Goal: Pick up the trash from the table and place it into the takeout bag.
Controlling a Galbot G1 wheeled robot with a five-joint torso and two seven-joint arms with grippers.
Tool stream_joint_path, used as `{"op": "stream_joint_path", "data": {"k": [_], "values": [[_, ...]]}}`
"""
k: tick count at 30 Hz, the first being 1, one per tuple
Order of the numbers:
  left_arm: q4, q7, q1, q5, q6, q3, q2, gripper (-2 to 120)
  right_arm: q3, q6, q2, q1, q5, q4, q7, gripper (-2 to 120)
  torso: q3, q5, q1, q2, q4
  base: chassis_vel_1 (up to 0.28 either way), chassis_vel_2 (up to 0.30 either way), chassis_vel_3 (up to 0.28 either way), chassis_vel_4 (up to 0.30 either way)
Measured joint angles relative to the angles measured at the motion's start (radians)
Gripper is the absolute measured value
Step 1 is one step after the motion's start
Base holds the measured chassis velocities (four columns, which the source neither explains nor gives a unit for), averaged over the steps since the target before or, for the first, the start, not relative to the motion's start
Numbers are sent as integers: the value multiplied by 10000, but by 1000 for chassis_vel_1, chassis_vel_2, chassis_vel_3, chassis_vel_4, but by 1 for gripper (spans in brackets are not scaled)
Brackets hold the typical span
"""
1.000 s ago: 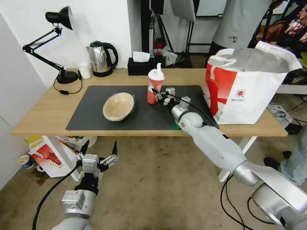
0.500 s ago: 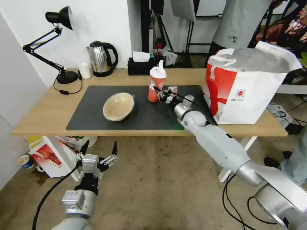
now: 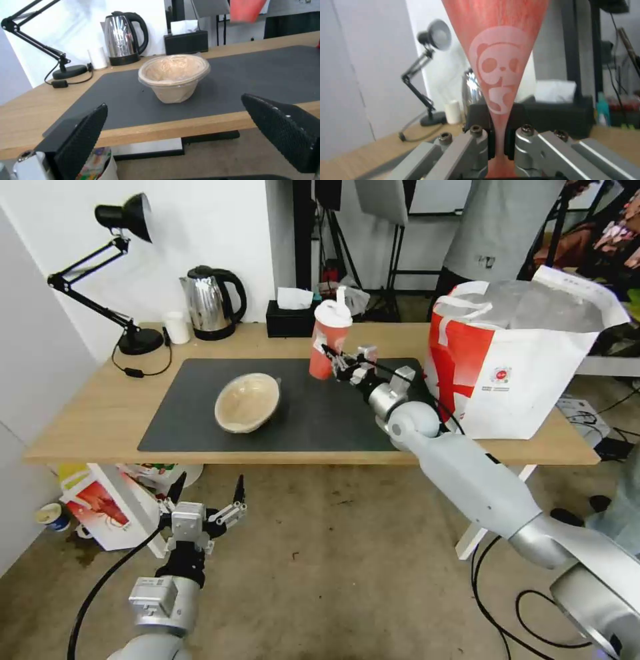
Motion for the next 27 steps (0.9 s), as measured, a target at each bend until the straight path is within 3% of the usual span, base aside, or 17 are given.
{"op": "stream_joint_path", "data": {"k": [9, 27], "values": [[0, 0, 0, 0, 0, 0, 0, 100, -34, -271, -1119, 570, 605, 1650, -190, 2, 0, -2, -1, 0, 1, 0, 0, 0, 0], [0, 0, 0, 0, 0, 0, 0, 100, 579, -278, -2844, 1406, 1594, 2816, -813, 2, 0, -1, -1, -2, 2, 0, 0, 0, 0]]}}
